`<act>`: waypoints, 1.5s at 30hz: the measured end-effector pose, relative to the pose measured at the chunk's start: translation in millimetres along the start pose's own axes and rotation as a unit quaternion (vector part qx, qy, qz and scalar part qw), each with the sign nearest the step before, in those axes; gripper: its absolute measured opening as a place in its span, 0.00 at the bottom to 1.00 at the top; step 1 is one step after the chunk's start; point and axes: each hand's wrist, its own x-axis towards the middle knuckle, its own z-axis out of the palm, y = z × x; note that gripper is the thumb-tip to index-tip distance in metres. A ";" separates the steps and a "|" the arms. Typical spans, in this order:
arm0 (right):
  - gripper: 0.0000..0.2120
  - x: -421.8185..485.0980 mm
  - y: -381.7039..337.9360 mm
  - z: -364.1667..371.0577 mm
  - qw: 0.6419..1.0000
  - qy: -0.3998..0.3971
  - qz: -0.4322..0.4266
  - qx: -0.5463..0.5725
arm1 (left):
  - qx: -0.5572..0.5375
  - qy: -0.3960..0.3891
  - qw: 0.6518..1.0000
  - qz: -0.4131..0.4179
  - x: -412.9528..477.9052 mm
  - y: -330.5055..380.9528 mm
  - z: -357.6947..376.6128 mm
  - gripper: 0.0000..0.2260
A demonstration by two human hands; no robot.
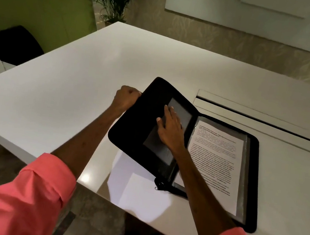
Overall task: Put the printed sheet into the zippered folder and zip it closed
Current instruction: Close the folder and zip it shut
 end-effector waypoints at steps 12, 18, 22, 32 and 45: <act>0.25 -33.6 -1.2 -119.8 0.959 0.189 -0.003 0.212 | 0.026 -0.073 0.923 0.376 -57.0 77.5 69.5 0.17; 0.16 -73.2 26.6 -193.4 0.894 0.297 0.068 0.327 | 0.112 -0.176 0.871 0.445 -102.4 93.8 160.0 0.24; 0.17 -97.8 71.7 -220.6 0.866 0.307 0.140 0.370 | 0.154 -0.231 0.857 0.434 -120.6 91.6 206.2 0.26; 0.12 -144.1 194.1 -213.6 0.881 0.232 0.322 0.259 | 0.344 -0.296 0.835 0.310 -157.0 51.9 276.1 0.32; 0.28 -171.7 191.8 -139.8 0.957 0.113 0.241 -0.117 | 0.416 -0.274 0.813 0.302 -172.2 6.4 247.9 0.32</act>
